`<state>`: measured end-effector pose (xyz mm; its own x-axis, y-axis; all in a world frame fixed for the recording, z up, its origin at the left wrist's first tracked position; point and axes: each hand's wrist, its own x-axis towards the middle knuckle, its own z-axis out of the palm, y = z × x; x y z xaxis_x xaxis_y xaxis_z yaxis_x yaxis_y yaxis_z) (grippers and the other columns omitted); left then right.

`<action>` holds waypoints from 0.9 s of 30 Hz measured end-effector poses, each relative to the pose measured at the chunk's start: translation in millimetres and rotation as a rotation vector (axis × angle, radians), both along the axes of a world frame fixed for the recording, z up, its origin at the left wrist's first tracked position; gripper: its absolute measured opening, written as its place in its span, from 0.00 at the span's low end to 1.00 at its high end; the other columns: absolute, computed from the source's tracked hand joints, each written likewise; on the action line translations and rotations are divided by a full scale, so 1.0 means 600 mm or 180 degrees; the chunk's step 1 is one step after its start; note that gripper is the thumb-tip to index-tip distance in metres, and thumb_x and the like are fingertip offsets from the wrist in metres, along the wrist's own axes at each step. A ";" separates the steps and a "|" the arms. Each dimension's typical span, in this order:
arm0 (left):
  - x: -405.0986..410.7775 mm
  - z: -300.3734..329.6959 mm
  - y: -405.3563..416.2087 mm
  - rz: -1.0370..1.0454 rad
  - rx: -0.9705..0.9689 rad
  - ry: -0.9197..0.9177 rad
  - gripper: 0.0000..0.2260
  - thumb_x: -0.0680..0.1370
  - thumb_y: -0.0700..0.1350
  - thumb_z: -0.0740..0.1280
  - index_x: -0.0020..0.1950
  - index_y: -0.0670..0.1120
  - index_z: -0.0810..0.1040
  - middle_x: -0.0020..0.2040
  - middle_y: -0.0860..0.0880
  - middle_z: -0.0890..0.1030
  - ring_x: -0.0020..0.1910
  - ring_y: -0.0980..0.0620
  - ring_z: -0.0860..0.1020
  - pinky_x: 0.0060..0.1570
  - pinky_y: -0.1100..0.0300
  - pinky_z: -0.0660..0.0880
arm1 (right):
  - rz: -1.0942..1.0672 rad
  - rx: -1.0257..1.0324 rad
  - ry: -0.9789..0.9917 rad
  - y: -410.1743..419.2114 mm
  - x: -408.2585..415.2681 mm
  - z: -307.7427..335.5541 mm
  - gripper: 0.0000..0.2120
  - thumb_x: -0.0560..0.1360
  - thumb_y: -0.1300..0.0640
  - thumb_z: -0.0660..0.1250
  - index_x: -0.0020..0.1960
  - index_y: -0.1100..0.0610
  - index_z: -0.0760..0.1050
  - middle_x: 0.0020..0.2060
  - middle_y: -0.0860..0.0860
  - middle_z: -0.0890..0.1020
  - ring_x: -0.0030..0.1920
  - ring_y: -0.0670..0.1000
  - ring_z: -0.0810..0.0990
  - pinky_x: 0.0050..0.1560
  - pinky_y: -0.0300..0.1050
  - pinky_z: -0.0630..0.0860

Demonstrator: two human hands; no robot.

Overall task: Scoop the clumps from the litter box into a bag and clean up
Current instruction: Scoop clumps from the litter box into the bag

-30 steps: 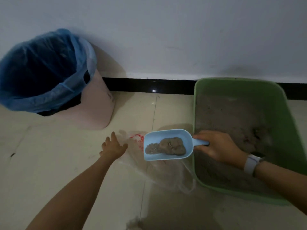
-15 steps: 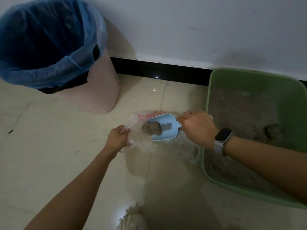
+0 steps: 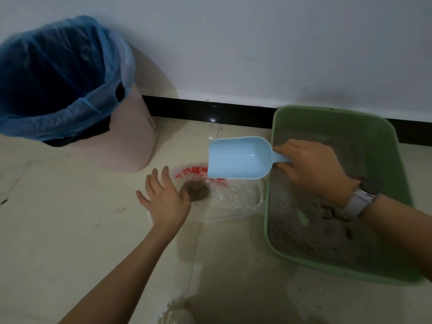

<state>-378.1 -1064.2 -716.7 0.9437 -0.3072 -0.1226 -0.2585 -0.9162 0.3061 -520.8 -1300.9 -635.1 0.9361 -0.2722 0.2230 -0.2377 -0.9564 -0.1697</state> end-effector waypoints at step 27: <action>-0.174 -0.015 -0.264 -0.2230 0.0187 0.0350 0.31 0.81 0.50 0.52 0.75 0.37 0.39 0.76 0.40 0.39 0.75 0.45 0.39 0.73 0.47 0.47 | -0.1343 -0.1199 0.2752 -0.111 -0.317 0.046 0.09 0.76 0.62 0.57 0.55 0.55 0.70 0.46 0.50 0.77 0.47 0.53 0.78 0.45 0.44 0.64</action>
